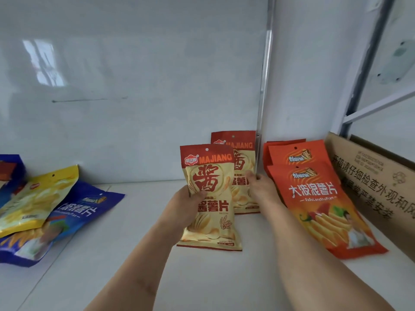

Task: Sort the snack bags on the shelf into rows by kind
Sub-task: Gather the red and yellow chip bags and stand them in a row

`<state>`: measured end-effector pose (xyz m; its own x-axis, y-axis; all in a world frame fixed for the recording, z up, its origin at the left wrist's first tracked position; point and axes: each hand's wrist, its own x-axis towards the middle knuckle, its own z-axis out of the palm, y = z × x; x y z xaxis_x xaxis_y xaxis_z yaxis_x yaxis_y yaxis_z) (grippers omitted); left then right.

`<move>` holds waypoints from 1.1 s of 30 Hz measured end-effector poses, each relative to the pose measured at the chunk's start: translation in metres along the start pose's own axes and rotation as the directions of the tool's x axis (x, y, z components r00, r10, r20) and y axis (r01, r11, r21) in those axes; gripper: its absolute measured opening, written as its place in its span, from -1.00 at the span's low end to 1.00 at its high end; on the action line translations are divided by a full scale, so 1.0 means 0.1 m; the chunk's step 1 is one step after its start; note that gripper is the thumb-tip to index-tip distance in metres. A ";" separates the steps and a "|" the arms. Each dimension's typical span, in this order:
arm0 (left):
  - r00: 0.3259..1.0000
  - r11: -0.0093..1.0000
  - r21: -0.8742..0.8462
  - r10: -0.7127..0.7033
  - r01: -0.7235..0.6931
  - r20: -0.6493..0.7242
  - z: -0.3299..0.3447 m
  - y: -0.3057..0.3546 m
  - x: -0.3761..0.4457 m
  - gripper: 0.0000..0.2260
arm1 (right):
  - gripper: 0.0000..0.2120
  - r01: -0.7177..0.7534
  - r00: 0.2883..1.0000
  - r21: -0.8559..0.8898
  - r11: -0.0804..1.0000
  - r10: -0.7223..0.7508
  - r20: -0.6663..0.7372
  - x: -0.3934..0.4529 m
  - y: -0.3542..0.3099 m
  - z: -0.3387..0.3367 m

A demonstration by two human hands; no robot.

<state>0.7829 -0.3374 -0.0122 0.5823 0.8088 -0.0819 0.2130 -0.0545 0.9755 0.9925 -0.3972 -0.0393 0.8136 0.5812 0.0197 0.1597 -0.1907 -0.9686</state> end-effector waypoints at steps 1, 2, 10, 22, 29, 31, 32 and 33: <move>1.000 1.000 -0.004 -0.004 0.003 -0.007 0.06 -0.01 0.04 -0.84 | -0.56 -0.007 1.000 0.004 1.000 0.007 -0.002 -0.01 -0.01 -0.02; 1.000 1.000 -0.005 -0.006 0.006 -0.017 0.13 -0.02 0.08 -0.84 | -0.55 -0.013 1.000 0.009 1.000 0.013 -0.004 -0.04 -0.03 -0.03; 0.987 1.000 0.026 0.001 0.004 -0.158 0.62 -0.06 0.28 -0.85 | -0.55 0.037 0.997 0.073 0.997 -0.041 0.066 -0.20 -0.12 -0.09; 0.986 0.952 0.296 0.116 -0.076 -0.119 0.79 -0.23 0.38 -0.58 | -0.73 0.106 0.993 0.034 0.994 -0.107 0.043 -0.03 0.07 -0.03; 0.977 0.941 0.330 0.139 -0.079 -0.162 0.86 -0.22 0.45 -0.64 | -0.70 0.081 0.996 -0.005 0.997 -0.081 0.048 0.10 0.10 -0.01; 0.977 0.943 0.326 0.128 -0.066 -0.171 0.86 -0.22 0.45 -0.64 | -0.69 0.080 0.995 -0.011 0.997 -0.079 0.055 0.11 0.09 -0.01; 0.977 0.947 0.316 0.122 -0.061 -0.176 0.85 -0.21 0.44 -0.63 | -0.69 0.083 0.995 -0.015 0.996 -0.082 0.052 0.12 0.09 -0.01; 0.976 0.949 0.307 0.123 -0.063 -0.180 0.85 -0.20 0.43 -0.63 | -0.69 0.085 0.995 -0.020 0.996 -0.084 0.046 0.12 0.09 -0.01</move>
<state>0.8705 -0.3516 -0.0523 0.4535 0.8879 0.0768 0.4066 -0.2828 0.8687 1.0038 -0.3928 -0.0471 0.7707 0.6309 0.0897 0.2393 -0.1560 -0.9583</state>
